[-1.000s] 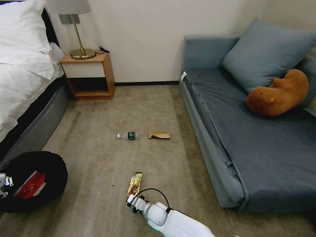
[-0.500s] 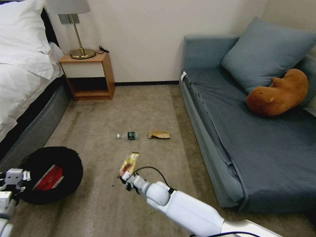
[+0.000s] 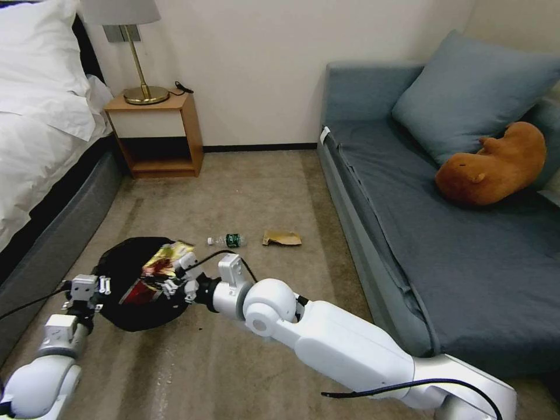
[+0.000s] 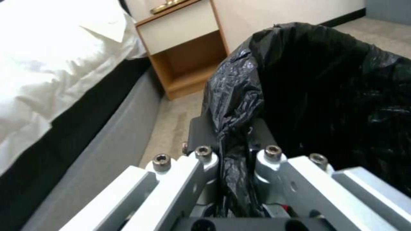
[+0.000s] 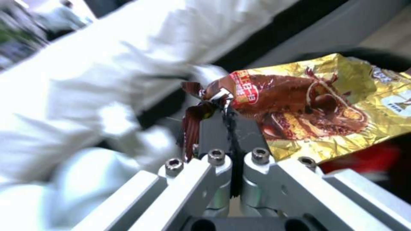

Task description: Pick up the trash bin, then pick up the garbage on the floor and place it into the trash bin.

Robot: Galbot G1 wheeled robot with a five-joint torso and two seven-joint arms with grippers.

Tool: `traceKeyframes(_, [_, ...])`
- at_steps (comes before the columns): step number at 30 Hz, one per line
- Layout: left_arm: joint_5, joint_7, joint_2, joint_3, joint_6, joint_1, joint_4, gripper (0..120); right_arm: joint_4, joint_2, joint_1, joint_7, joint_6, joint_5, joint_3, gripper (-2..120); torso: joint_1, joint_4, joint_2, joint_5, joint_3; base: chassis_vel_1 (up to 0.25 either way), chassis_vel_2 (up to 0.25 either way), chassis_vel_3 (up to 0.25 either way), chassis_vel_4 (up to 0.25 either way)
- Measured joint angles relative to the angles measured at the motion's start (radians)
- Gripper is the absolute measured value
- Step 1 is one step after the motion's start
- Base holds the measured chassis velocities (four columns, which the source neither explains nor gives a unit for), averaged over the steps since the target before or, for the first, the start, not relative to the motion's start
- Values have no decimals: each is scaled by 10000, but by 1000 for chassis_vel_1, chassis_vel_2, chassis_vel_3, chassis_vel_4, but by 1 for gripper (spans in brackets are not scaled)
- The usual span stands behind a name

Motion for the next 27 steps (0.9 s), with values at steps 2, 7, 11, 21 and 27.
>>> traceKeyframes(2, [-44, -11, -4, 139, 0, -109, 38, 5, 220, -8, -1, 16, -88, 627, 63, 0, 0, 0, 0, 0, 0, 0, 0, 0, 0])
traceKeyframes(7, [-216, -22, -49, 492, -34, -352, 117, 5, 436, 18, -20, -70, -201, 1613, 72, 0, 0, -1, 0, 1, 0, 0, 0, 0, 0])
traceKeyframes(11, [-299, 7, -115, 647, -84, -323, 9, 5, -95, 165, -10, -221, -173, 1777, 20, 0, 0, -1, 0, 0, 0, 0, 0, 0, 0])
traceKeyframes(21, [-451, 176, -164, 463, -192, 73, -339, 5, -1748, 523, 58, -499, 101, 1464, 28, 0, 0, 0, 1, 1, 0, 0, 0, 0, 0])
traceKeyframes(27, [-471, 285, -337, 313, -284, 342, -584, 5, -2802, 841, 92, -609, 365, 912, 62, 0, 0, 0, 0, 0, 0, 0, 0, 0, 0])
